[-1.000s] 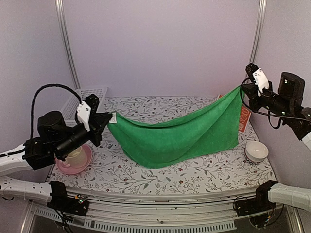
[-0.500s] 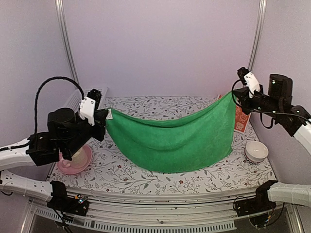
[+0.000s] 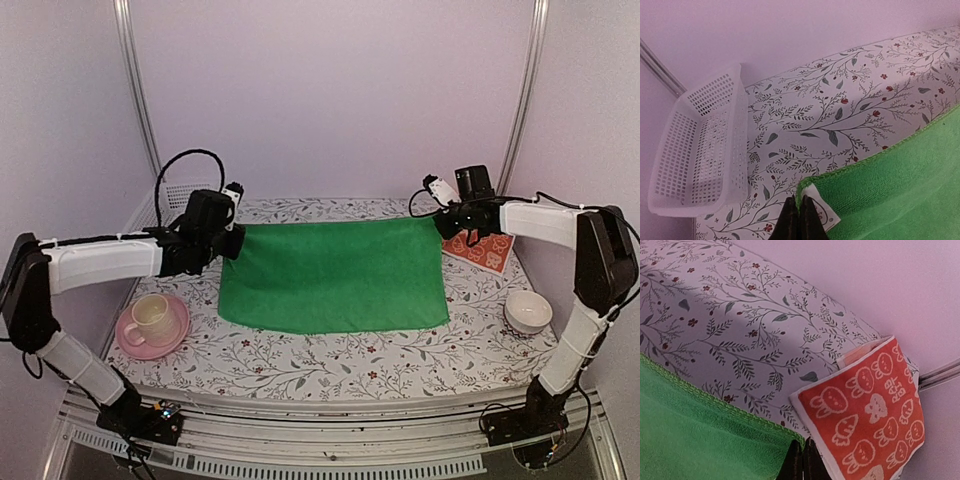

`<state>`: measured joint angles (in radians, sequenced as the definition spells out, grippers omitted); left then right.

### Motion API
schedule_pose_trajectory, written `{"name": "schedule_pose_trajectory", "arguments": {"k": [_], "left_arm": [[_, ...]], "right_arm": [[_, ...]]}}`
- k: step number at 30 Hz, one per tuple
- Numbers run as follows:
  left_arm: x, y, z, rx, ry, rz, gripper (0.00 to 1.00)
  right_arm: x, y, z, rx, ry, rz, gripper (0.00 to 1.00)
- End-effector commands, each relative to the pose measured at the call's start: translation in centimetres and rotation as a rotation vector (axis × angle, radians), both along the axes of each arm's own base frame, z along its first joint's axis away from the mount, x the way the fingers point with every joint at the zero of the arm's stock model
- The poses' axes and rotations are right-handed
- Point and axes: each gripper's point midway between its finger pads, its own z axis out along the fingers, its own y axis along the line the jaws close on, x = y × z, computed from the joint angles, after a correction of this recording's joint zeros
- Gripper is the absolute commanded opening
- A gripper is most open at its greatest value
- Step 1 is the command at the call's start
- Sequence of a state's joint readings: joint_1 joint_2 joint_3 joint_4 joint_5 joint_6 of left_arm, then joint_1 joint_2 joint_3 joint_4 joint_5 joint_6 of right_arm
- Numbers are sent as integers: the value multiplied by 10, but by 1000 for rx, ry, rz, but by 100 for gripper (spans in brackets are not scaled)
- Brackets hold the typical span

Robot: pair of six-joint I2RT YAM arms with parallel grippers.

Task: Roll the towels
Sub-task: Flatten out the towel at the center of the board.

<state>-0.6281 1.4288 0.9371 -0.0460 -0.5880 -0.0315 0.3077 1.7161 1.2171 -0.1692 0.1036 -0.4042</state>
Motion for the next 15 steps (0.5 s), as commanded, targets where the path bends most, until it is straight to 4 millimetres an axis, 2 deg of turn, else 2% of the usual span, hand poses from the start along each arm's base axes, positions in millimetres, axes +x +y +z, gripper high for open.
{"name": "schedule_pose_trajectory", "arguments": {"k": [1, 5, 10, 12, 15], "left_arm": [[50, -1, -3, -6, -1, -28, 0], [83, 5, -12, -5, -7, -31, 0], [107, 2, -35, 14, 33, -77, 0], [115, 4, -41, 44, 28, -73, 0], [127, 4, -37, 77, -3, -65, 0]], "right_arm": [[49, -9, 18, 1, -108, -48, 2], [69, -11, 2, -31, -99, -51, 2], [79, -16, -10, -44, -89, -49, 2], [83, -20, -9, -60, -109, -69, 2], [87, -29, 1, -67, -150, -117, 2]]}}
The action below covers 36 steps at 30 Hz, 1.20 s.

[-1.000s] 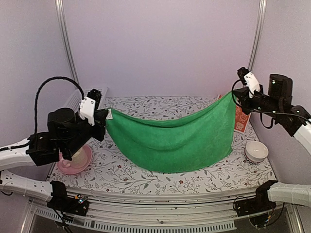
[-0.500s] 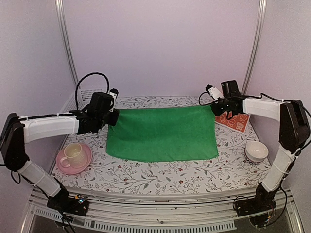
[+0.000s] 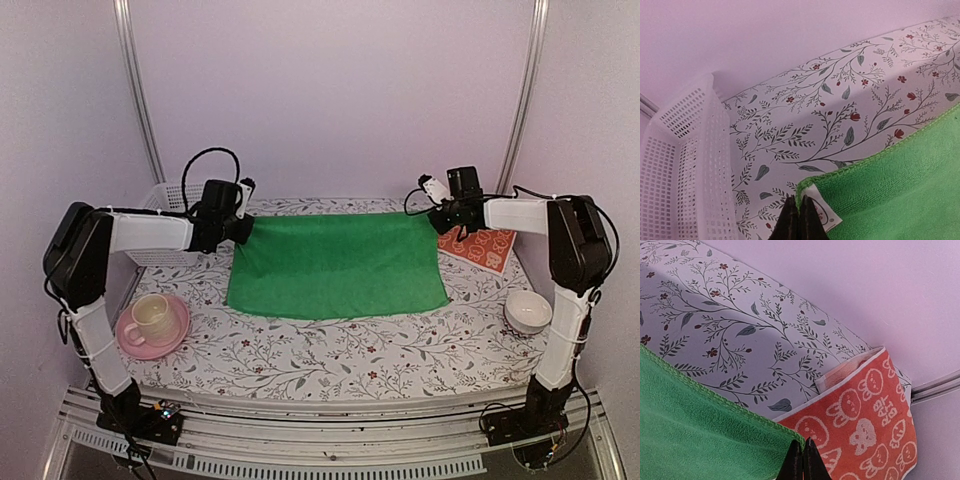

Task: Roll the towels
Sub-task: Flatten out the towel at the center of the board.

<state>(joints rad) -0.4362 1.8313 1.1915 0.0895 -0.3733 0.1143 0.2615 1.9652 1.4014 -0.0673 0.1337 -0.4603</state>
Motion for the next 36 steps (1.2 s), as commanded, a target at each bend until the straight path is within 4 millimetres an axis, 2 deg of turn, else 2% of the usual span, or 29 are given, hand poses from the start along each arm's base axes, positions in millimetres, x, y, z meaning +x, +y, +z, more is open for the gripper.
{"name": "schedule_pose_trajectory", "arguments": {"k": [1, 3, 4, 5, 7, 8, 9, 10, 14, 16, 20, 23, 25, 27, 30, 32, 36], "left_arm": [[21, 1, 19, 43, -83, -7, 0], [17, 0, 29, 53, -96, 0, 0], [11, -1, 43, 42, -121, 0, 0], [2, 0, 51, 23, -137, 1, 0], [-17, -1, 65, -27, -162, -7, 0], [-30, -1, 63, -43, -156, -10, 0], [-40, -2, 72, -66, -175, -11, 0], [-53, -1, 71, -73, -173, -10, 0], [-105, -14, 82, -100, -207, -33, 0], [-136, -26, 89, -123, -222, -62, 0], [-197, -37, 112, -171, -279, -88, 0], [-240, -33, 132, -232, -330, -92, 0], [-262, -34, 143, -269, -364, -99, 0], [-276, -35, 152, -284, -388, -99, 0], [-274, -40, 155, -259, -400, -87, 0], [-252, -39, 149, -217, -383, -55, 0], [-195, -46, 119, -160, -286, -57, 0]], "right_arm": [[18, -19, 33, -9, -116, -83, 2], [10, -18, 47, 14, -131, -69, 2], [2, -16, 57, 28, -142, -52, 2], [-8, -15, 73, 45, -166, -33, 2], [-27, -14, 89, 60, -185, -3, 2], [-37, -15, 94, 64, -188, 6, 2], [-46, -16, 100, 67, -195, 14, 2], [-59, -18, 97, 66, -180, 19, 2], [-106, -23, 108, 91, -185, 53, 2], [-134, -22, 115, 114, -182, 84, 2], [-191, -25, 151, 171, -242, 138, 2], [-234, -31, 184, 205, -326, 164, 2], [-253, -34, 197, 221, -359, 168, 2], [-263, -39, 206, 231, -388, 153, 2], [-256, -47, 201, 211, -384, 102, 2], [-239, -49, 185, 183, -350, 68, 2], [-194, -47, 144, 115, -283, 39, 2]]}}
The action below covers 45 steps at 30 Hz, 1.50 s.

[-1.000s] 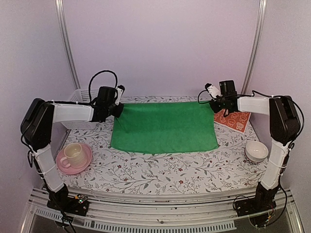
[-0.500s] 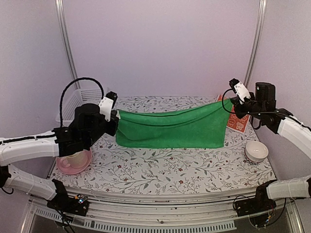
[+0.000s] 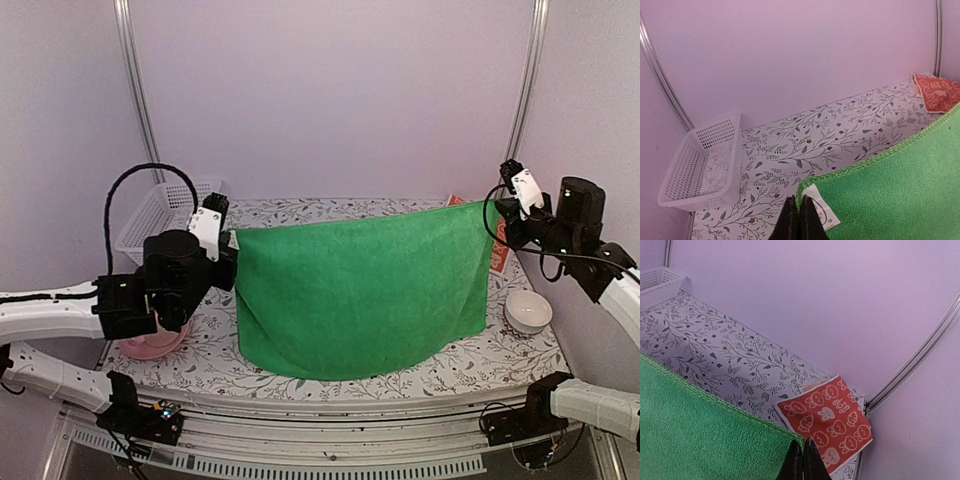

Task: Roll the towels
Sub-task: Flatten out the towel at the center of the board, then fold the towel at the center of the board.

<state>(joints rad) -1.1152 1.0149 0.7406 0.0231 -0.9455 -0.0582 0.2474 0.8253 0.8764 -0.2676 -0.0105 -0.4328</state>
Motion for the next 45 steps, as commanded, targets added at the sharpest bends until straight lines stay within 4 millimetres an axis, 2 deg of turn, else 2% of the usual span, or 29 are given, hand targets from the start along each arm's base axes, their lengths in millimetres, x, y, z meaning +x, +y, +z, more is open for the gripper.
{"name": "schedule_pose_trajectory", "arguments": {"k": [1, 3, 5, 9, 12, 14, 16, 18, 21, 25, 29, 41, 45], "left_arm": [[61, 2, -21, 59, 70, 46, 0], [94, 5, -35, 99, 105, 78, 0], [129, 3, -59, 147, 158, 77, 0], [202, 13, -97, 186, 249, 85, 0], [247, 19, -125, 226, 306, 96, 0], [272, 22, -144, 249, 337, 101, 0], [292, 22, -152, 251, 340, 91, 0], [306, 22, -158, 257, 342, 73, 0], [323, 27, -168, 282, 344, 65, 0], [336, 28, -177, 319, 329, 21, 0], [334, 25, -179, 340, 319, -31, 0], [289, 26, -180, 370, 338, -145, 0], [274, 28, -179, 370, 353, -166, 0]], "right_arm": [[51, -4, -60, -76, 114, -75, 2], [82, -1, -85, -113, 161, -89, 2], [115, 1, -100, -138, 187, -107, 2], [173, 6, -138, -161, 258, -128, 2], [214, 2, -160, -187, 279, -171, 2], [237, -1, -172, -204, 287, -200, 2], [253, -4, -183, -219, 293, -217, 2], [265, -5, -195, -229, 303, -221, 3], [275, -4, -203, -232, 308, -214, 2], [275, 0, -212, -231, 321, -181, 3], [265, 5, -212, -228, 331, -127, 3], [206, 18, -192, -244, 324, 65, 2], [183, 20, -206, -263, 361, 111, 2]]}}
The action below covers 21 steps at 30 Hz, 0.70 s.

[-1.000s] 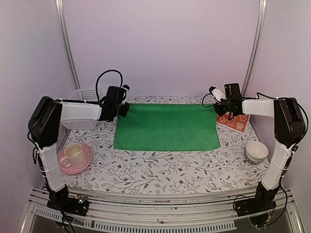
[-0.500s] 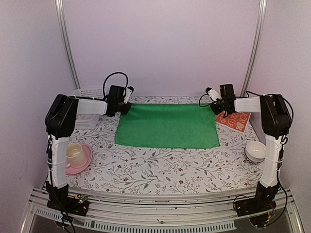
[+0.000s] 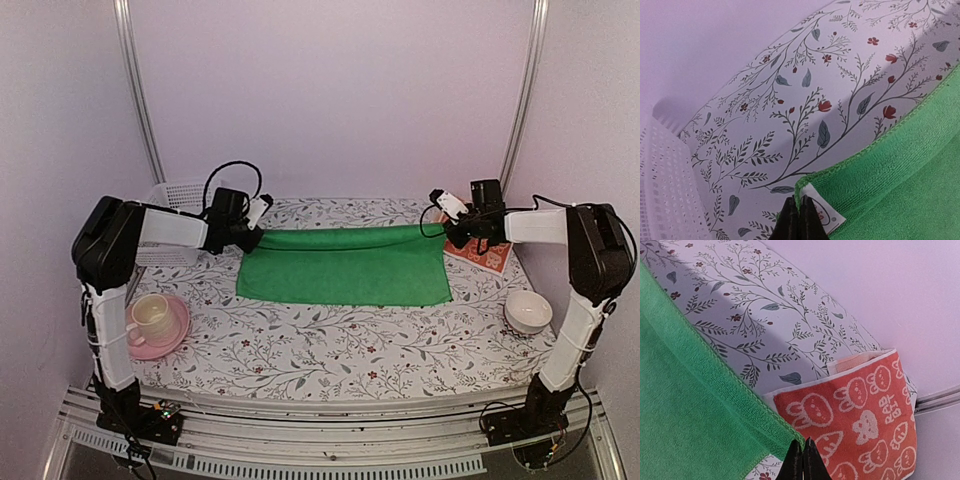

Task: Roll the towels
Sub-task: Fold the towel at the center of the board.

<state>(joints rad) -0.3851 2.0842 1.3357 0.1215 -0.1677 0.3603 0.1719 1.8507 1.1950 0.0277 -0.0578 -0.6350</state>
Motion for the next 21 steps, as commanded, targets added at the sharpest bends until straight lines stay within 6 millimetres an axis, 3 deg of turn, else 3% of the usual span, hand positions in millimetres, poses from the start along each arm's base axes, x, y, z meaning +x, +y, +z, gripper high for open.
{"name": "schedule_pose_trajectory", "arguments": {"k": [1, 6, 16, 21], "left_arm": [[-7, 4, 33, -32, -52, -29, 0], [-27, 4, 48, -63, -55, -56, 0], [-71, -9, 35, -90, 46, -112, 0], [-90, -12, 32, -114, 68, -110, 0]], "right_arm": [[-23, 1, -3, -12, 17, 67, 2], [-42, 0, -12, -29, 42, 98, 2], [-72, 3, -17, -38, 85, 161, 2], [-92, 7, -30, -44, 134, 216, 2]]}}
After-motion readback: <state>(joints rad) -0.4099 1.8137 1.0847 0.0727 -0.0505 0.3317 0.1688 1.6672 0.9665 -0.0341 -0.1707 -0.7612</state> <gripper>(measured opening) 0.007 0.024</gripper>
